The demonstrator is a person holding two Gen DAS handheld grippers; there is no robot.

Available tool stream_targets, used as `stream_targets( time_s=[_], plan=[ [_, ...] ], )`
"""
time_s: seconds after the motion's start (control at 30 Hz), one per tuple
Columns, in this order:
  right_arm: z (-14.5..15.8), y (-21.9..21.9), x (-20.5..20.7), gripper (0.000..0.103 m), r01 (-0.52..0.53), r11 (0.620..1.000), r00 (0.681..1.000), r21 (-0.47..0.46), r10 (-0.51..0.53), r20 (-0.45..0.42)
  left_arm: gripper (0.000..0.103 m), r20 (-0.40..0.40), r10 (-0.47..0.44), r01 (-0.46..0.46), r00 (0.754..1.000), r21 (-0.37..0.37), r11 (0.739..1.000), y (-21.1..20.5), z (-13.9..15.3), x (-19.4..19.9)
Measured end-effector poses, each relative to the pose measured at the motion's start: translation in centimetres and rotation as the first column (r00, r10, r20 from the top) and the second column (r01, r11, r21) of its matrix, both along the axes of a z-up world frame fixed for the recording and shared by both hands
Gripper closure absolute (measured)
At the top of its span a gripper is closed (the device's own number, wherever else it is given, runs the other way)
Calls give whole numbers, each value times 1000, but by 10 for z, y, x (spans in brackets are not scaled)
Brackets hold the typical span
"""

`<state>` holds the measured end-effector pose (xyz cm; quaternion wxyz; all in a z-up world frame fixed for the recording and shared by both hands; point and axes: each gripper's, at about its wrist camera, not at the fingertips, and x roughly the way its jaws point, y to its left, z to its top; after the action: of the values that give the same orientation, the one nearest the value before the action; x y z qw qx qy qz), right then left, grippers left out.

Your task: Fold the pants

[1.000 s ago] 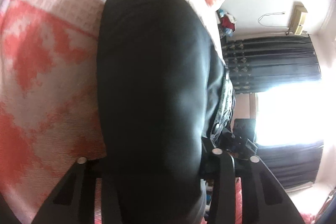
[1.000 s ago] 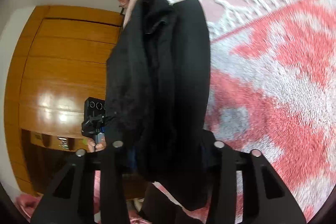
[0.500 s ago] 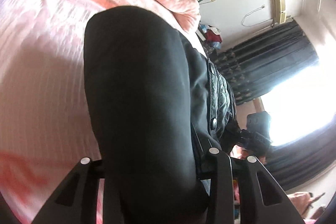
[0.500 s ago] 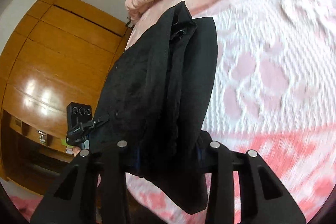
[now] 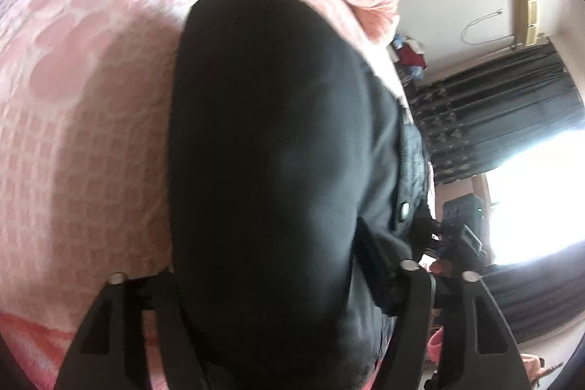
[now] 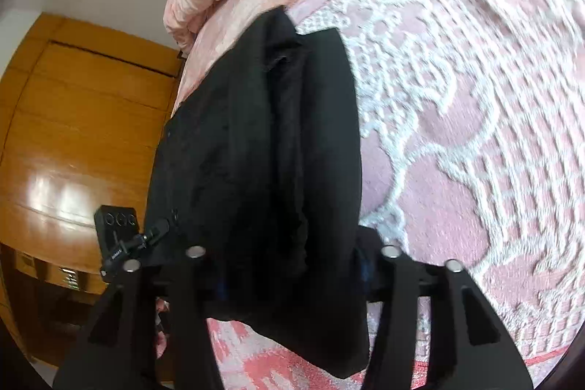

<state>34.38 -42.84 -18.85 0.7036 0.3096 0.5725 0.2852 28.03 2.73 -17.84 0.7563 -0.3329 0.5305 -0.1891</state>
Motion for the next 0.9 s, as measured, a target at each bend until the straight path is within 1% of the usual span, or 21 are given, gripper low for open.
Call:
stream_targets(
  time_s=[0.03, 0.07, 0.13, 0.2, 0.27, 0.3, 0.33, 0.37, 0.43, 0.5, 0.53, 0.57, 0.6, 0.63, 0.7, 0.73, 0.77, 0.8, 0.83, 0.9],
  plan=[
    [-1, -4, -4, 30, 3, 1000, 1000, -9, -3, 1, 28, -4, 11, -11, 1000, 12, 1000, 4, 3, -5],
    [-3, -8, -9, 27, 4, 1000, 1000, -9, -4, 3, 23, -2, 21, -21, 1000, 25, 999, 9, 4, -6],
    [-4, -15, -17, 26, 12, 1000, 1000, 18, -12, 4, 18, 1, 43, -43, 999, 68, 997, 11, 9, -9],
    [-5, -26, -25, 19, 39, 998, 999, 44, -39, 2, 16, 18, 56, -57, 998, 106, 993, 19, 15, -24],
    [-10, -46, -39, 19, 70, 996, 998, 62, -69, -10, 10, 42, 62, -68, 997, 186, 980, 19, 26, -43],
    [-10, -52, -46, 19, 84, 994, 996, 65, -83, -12, 9, 51, 63, -73, 997, 222, 972, 20, 31, -50],
    [-9, -54, -51, 20, 95, 993, 995, 66, -95, -9, 6, 58, 61, -74, 996, 256, 964, 18, 36, -56],
    [-5, -59, -61, 21, 108, 993, 994, 52, -108, -2, 4, 61, 58, -73, 996, 280, 957, 10, 44, -58],
    [3, -68, -84, 21, 116, 993, 993, -1, -116, 24, 4, 58, 59, -76, 997, 333, 940, 4, 55, -75],
    [17, -67, -105, 21, 128, 988, 990, -86, -122, 66, 4, 68, 46, -68, 997, 361, 930, -10, 66, -89],
    [27, -64, -119, 20, 139, 981, 987, -138, -127, 94, 4, 72, 34, -59, 997, 389, 919, -10, 67, -108],
    [34, -61, -130, 17, 152, 971, 985, -186, -134, 109, 4, 75, 29, -57, 997, 415, 908, -17, 68, -111],
    [38, -55, -135, 13, 163, 962, 983, -219, -139, 121, 4, 78, 26, -57, 997, 436, 898, -24, 74, -115],
    [38, -55, -135, 12, 163, 962, 983, -219, -139, 121, 4, 85, 19, -55, 996, 449, 892, -34, 77, -116],
    [53, -38, -154, 10, 178, 935, 978, -307, -134, 160, 4, 95, 15, -57, 995, 453, 890, -47, 85, -129],
    [60, -21, -156, 8, 183, 920, 976, -348, -127, 176, 4, 99, 17, -60, 995, 456, 888, -47, 83, -137],
    [67, -8, -157, 7, 188, 903, 974, -387, -119, 195, 4, 104, 19, -65, 994, 467, 882, -53, 84, -136],
    [74, 2, -168, 6, 193, 876, 970, -441, -103, 219, 4, 109, 20, -70, 994, 483, 873, -61, 86, -136],
    [80, 10, -175, 6, 199, 857, 967, -476, -91, 240, 4, 115, 18, -75, 993, 505, 860, -65, 91, -142],
    [88, 24, -184, 5, 209, 821, 962, -532, -74, 264, 4, 132, 1, -71, 991, 527, 847, -72, 100, -149]
  ],
)
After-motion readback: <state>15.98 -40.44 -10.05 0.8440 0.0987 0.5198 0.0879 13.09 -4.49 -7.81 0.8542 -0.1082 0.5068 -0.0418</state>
